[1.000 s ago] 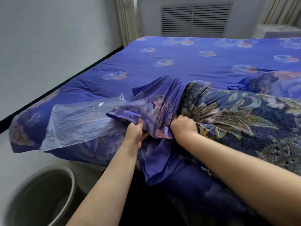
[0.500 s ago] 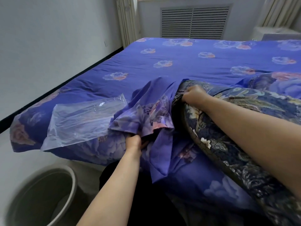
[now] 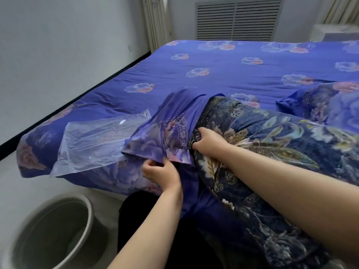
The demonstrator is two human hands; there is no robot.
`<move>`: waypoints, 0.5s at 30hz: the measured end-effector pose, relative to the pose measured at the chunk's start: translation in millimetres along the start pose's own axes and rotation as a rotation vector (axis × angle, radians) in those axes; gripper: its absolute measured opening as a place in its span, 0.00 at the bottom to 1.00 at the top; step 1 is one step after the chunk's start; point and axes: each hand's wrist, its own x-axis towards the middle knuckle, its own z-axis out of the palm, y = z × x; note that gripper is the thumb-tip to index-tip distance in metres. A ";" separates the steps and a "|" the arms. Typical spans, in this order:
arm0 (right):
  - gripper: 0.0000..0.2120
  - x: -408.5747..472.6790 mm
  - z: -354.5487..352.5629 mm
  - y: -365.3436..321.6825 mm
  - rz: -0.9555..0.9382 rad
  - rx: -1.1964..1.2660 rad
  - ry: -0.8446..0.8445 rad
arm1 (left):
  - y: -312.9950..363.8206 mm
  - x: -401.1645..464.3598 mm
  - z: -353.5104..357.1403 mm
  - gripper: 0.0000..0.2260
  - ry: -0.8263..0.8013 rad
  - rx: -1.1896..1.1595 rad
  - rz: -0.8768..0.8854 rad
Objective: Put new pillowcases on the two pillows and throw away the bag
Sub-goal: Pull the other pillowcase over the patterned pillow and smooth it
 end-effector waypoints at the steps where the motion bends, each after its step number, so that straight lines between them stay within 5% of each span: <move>1: 0.18 -2.9 -1.5 -4.3 -0.042 -0.078 -0.060 | 3.4 4.4 -0.4 0.14 0.035 -0.019 0.190; 3: 0.23 -8.6 -17.0 -12.9 -0.126 -0.218 -0.194 | 22.7 15.6 1.0 0.16 -0.157 -0.062 0.504; 6: 0.20 -5.8 -54.8 -14.2 -0.190 -0.200 -0.272 | 50.2 23.6 19.2 0.26 -0.709 0.285 0.590; 8: 0.17 5.8 -78.7 -5.5 -0.158 0.022 -0.095 | 53.8 22.7 29.0 0.23 -0.724 0.652 0.763; 10: 0.18 22.8 -101.1 13.8 -0.093 0.042 0.153 | 54.9 21.9 32.6 0.13 -0.652 0.696 0.859; 13: 0.33 44.1 -123.6 57.5 0.080 -0.358 0.246 | 56.9 18.6 24.8 0.05 -0.602 0.344 0.927; 15: 0.51 50.5 -125.3 85.4 0.242 -0.413 0.180 | 59.7 4.1 14.3 0.08 -0.618 0.115 0.800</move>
